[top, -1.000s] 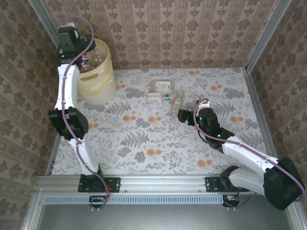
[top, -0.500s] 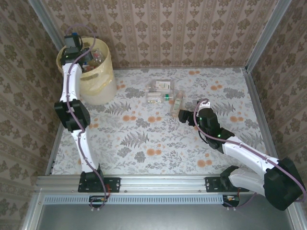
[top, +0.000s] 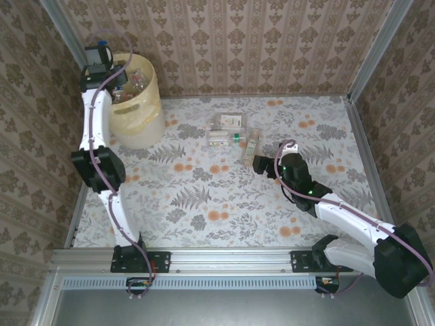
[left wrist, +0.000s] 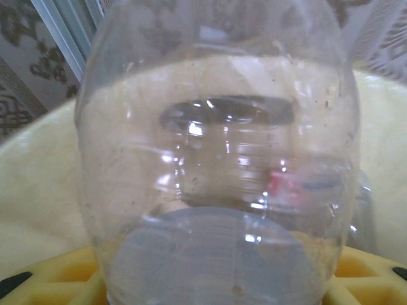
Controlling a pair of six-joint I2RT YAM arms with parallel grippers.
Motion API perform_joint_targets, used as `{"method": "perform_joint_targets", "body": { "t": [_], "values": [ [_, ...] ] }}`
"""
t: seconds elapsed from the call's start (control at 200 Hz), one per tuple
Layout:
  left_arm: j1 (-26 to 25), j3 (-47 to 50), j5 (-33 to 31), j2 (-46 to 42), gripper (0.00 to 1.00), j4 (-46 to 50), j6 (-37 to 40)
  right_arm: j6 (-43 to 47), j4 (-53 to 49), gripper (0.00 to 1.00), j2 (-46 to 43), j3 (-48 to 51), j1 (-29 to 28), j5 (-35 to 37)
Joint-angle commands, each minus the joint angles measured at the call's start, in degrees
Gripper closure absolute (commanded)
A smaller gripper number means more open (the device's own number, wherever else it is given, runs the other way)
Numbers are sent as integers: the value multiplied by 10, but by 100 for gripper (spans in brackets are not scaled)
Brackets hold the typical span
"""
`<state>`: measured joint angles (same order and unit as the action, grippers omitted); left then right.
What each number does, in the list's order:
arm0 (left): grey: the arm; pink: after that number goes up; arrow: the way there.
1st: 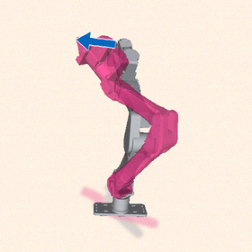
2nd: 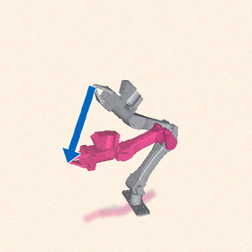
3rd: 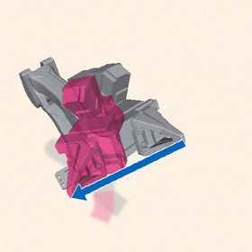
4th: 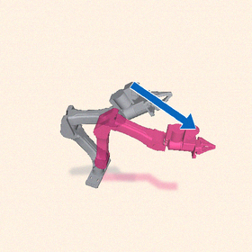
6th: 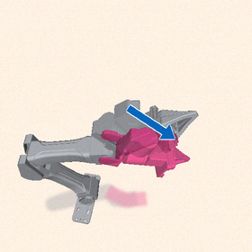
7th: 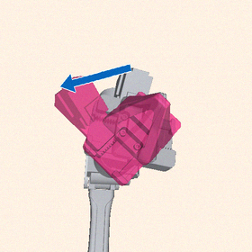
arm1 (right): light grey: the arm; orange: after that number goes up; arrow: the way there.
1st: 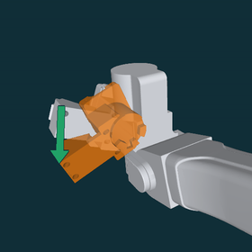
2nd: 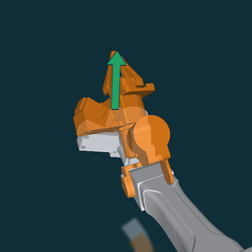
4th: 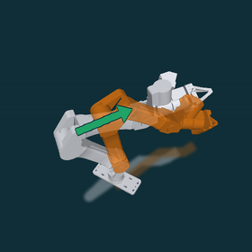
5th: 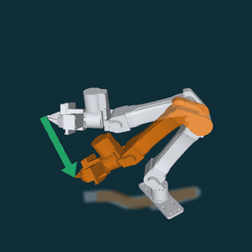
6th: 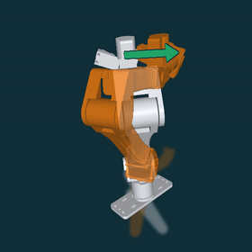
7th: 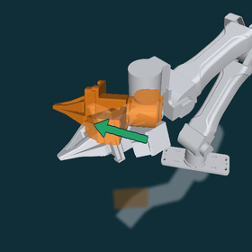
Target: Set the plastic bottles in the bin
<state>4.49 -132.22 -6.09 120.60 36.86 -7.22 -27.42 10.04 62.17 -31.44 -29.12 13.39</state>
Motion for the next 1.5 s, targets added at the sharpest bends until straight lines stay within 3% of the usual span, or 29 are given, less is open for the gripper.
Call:
{"method": "perform_joint_targets", "body": {
  "t": [0.0, 0.215, 0.48, 0.565, 0.785, 0.965, 1.155, 1.495],
  "values": [
    [-2, 25, 21, -72, 44, -26, 31, 0, 3, 0, 7, 4, 3, 14],
    [-2, 51, 44, -107, 44, -11, 71, 0, 10, 0, 15, 5, 4, 10],
    [-4, 36, 63, -79, 44, 48, 108, 2, 7, 0, 22, 0, 4, 9],
    [-7, 32, 29, -76, 29, 52, 104, 2, 4, 0, 24, -3, 4, 5],
    [-15, -3, 15, -78, 8, 65, 80, -2, 0, 0, 22, -3, 4, 4],
    [-22, 5, 42, -104, 2, 65, 33, -8, 0, 0, 24, -3, 4, 6],
    [-46, 87, 126, -162, 0, 22, -19, -17, -3, 0, 49, -19, 4, 11],
    [-145, 310, 145, -306, 0, -160, -87, -55, -64, 0, 194, -136, -4, 0]
  ]
}}
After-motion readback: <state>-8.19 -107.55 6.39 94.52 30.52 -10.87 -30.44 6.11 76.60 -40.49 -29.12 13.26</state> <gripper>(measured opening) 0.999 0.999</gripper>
